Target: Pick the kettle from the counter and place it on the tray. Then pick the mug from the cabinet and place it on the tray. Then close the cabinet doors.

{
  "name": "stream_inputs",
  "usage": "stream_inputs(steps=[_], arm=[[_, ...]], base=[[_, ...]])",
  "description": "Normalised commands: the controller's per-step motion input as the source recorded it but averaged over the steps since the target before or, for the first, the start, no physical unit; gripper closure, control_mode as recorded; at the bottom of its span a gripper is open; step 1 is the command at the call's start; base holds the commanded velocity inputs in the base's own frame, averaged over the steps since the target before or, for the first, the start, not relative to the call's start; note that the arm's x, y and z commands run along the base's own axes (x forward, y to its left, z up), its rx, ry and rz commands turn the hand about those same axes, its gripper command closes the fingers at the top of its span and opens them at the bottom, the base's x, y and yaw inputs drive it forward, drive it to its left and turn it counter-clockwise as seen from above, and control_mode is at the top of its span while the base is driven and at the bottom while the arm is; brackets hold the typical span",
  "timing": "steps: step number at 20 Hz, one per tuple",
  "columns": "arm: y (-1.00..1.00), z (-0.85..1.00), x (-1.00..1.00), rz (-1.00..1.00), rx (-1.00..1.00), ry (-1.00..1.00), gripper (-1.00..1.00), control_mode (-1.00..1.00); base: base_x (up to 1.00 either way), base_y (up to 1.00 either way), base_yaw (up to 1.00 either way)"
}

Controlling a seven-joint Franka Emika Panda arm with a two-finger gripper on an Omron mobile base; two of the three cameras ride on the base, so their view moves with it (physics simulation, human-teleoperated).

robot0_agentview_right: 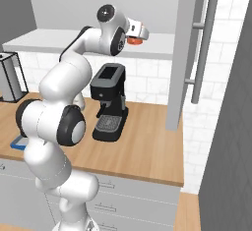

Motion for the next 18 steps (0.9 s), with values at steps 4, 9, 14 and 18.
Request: stream_inputs(steps=[4,9,14,18], arm=[[0.00,0.00,-0.01,0.00,0.00,0.00,1.00,-1.00],[-0.01,0.02,-0.49,0.02,0.00,-0.05,1.00,-1.00],[-0.02,0.08,-0.92,0.06,0.00,-0.09,1.00,-1.00],[0.00,0.08,-0.94,0.06,0.00,-0.07,1.00,-1.00]], base=[[0.00,0.00,0.00],[0.00,0.00,0.00],[0.00,0.00,0.00],[0.00,0.00,0.00]])
